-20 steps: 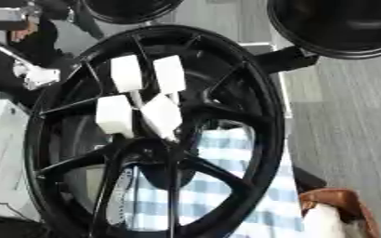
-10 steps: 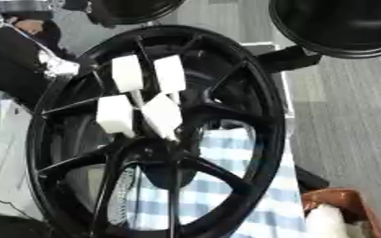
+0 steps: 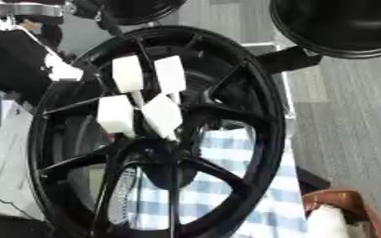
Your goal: Pull the pin out of the wheel hub.
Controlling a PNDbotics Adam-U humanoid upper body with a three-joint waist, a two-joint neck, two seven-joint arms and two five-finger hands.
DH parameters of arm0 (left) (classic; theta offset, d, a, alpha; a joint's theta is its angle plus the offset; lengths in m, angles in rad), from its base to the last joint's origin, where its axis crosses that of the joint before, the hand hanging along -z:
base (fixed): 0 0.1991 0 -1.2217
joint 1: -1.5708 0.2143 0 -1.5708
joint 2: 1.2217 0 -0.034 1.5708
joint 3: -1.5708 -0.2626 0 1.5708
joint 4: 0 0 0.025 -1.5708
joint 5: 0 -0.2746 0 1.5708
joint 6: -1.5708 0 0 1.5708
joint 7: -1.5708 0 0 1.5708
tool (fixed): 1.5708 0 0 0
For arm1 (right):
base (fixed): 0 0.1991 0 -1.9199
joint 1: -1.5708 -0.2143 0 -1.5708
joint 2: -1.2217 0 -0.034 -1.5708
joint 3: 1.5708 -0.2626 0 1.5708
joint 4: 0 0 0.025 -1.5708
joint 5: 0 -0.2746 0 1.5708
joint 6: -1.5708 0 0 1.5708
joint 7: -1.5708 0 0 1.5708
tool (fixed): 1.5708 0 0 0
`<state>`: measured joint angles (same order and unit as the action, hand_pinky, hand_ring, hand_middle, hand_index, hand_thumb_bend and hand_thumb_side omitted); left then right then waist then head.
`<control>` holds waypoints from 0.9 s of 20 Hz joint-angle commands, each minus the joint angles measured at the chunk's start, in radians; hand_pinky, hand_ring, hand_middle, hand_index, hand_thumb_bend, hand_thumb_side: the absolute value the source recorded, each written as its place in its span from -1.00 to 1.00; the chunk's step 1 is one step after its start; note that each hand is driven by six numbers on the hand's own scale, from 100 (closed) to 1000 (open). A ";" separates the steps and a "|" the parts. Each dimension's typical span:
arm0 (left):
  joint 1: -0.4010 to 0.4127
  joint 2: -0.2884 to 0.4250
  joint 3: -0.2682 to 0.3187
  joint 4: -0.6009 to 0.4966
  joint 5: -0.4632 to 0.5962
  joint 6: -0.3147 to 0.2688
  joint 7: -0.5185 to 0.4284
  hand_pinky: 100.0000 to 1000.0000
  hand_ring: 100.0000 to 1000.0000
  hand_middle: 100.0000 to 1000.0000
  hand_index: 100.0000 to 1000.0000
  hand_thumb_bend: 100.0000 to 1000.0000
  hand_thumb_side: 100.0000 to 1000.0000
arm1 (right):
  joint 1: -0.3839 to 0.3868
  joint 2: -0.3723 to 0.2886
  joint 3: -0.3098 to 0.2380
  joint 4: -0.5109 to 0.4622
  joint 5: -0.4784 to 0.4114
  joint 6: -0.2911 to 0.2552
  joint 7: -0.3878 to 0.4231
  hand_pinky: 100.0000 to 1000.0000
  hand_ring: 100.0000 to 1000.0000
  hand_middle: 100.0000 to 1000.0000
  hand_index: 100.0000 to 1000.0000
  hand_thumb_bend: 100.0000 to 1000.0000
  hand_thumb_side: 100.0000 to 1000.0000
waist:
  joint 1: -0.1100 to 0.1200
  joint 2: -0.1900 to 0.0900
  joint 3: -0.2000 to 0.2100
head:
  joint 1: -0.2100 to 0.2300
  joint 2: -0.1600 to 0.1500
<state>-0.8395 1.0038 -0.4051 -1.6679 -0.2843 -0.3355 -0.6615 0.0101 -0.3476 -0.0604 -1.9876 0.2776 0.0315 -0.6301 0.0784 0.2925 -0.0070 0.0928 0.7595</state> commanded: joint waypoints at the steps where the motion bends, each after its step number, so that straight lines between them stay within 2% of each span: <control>1: -0.032 0.005 0.001 0.021 -0.014 -0.003 -0.012 0.65 0.52 0.42 0.72 -0.41 0.25 | -0.003 -0.007 0.000 -0.012 -0.005 0.001 0.002 0.33 -0.01 -0.27 0.46 -1.00 0.04 | -0.002 -0.015 -0.002 | 0.004 0.005; 9: -0.058 -0.026 -0.028 0.061 -0.096 0.043 0.007 0.66 0.54 0.43 0.69 -0.21 0.51 | -0.006 -0.004 0.004 -0.012 -0.007 0.004 0.005 0.32 -0.02 -0.28 0.46 -1.00 0.07 | 0.002 -0.010 -0.001 | 0.008 0.010; 18: -0.072 -0.046 -0.053 0.071 -0.123 0.053 -0.019 0.68 0.57 0.44 0.71 0.01 0.83 | -0.008 -0.002 0.004 -0.012 -0.012 0.006 0.006 0.32 -0.02 -0.28 0.46 -1.00 0.10 | 0.006 -0.011 -0.001 | 0.013 0.011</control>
<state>-0.8909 0.9387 -0.4653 -1.5949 -0.4063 -0.2832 -0.6736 0.0087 -0.3390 -0.0549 -1.9876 0.2690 0.0361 -0.6254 0.0858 0.2976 -0.0079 0.1024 0.7648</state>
